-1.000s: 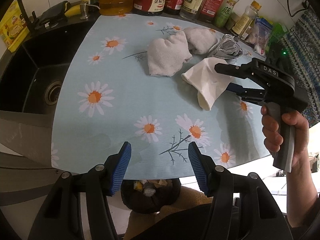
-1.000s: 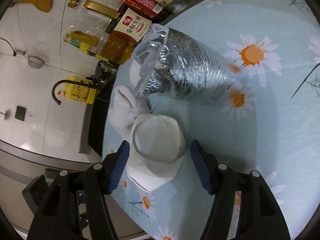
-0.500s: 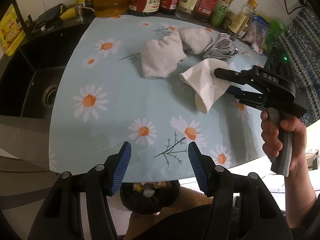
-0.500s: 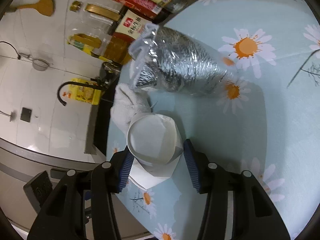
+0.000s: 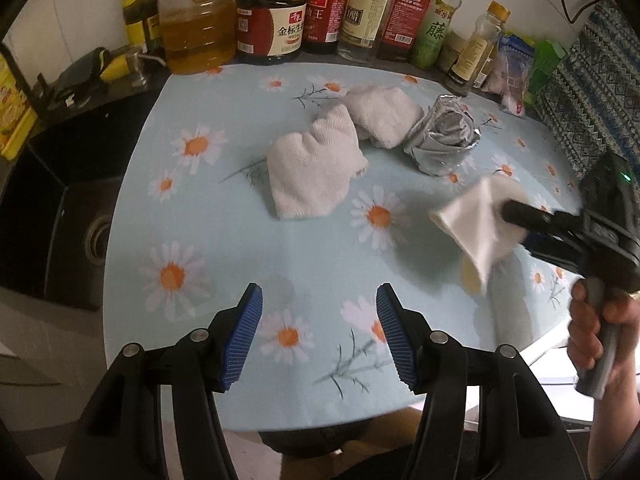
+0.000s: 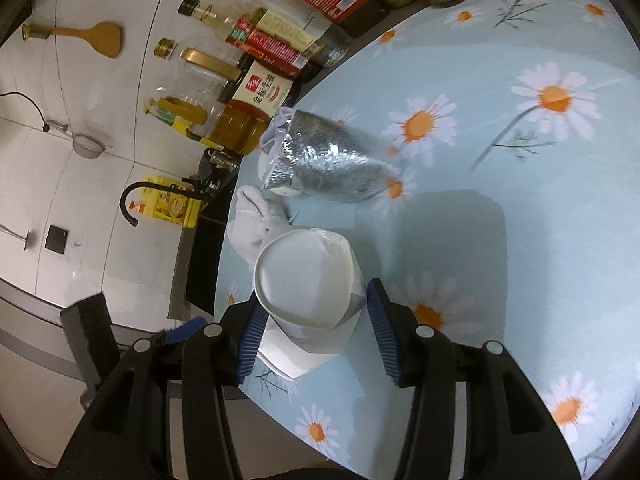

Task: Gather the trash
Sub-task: 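Grasp the white knit cloth with the left tool while the right tool holds the cup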

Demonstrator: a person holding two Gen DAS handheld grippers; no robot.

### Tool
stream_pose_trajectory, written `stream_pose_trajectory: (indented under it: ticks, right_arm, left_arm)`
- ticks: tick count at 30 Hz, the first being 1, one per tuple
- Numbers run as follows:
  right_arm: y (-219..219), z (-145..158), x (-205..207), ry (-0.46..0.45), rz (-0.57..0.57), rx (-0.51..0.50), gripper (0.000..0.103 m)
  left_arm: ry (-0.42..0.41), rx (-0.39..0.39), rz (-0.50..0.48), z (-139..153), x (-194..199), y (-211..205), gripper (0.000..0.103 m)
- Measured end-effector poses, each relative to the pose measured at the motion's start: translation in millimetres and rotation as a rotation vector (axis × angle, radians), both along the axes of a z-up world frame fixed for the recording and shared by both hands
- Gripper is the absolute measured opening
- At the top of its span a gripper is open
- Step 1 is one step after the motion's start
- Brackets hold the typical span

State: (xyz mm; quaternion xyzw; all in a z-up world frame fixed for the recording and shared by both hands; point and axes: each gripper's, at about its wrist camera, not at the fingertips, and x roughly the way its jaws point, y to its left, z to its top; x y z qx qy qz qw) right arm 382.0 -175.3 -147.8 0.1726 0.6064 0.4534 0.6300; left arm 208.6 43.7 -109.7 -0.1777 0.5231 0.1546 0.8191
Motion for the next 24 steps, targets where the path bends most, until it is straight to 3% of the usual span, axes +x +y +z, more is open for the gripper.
stream_pose_trajectory:
  ticks: [1,2,15,18,24]
  right_arm:
    - [-4,1,-1,0.000,-0.006,-0.002,0.050]
    - [-8,1,-2,0.000,-0.013,-0.003,0.050]
    - [-64,12,-23,0.014,-0.120,-0.014,0.050]
    - [-73,13,-24,0.012,-0.138,-0.022,0.050]
    - [-81,14,-24,0.018,-0.156,-0.035,0.050]
  left_arm:
    - [-0.001,0.009,0.000,0,3,1,0.073]
    - [-0.006,0.018,0.000,-1,6,2,0.075]
    - [0.015,0.058,-0.061,-12,59,17,0.075]
    - [-0.001,0.085,-0.062,-15,72,21,0.082]
    - [0.007,0.102,-0.068,-25,95,29,0.082]
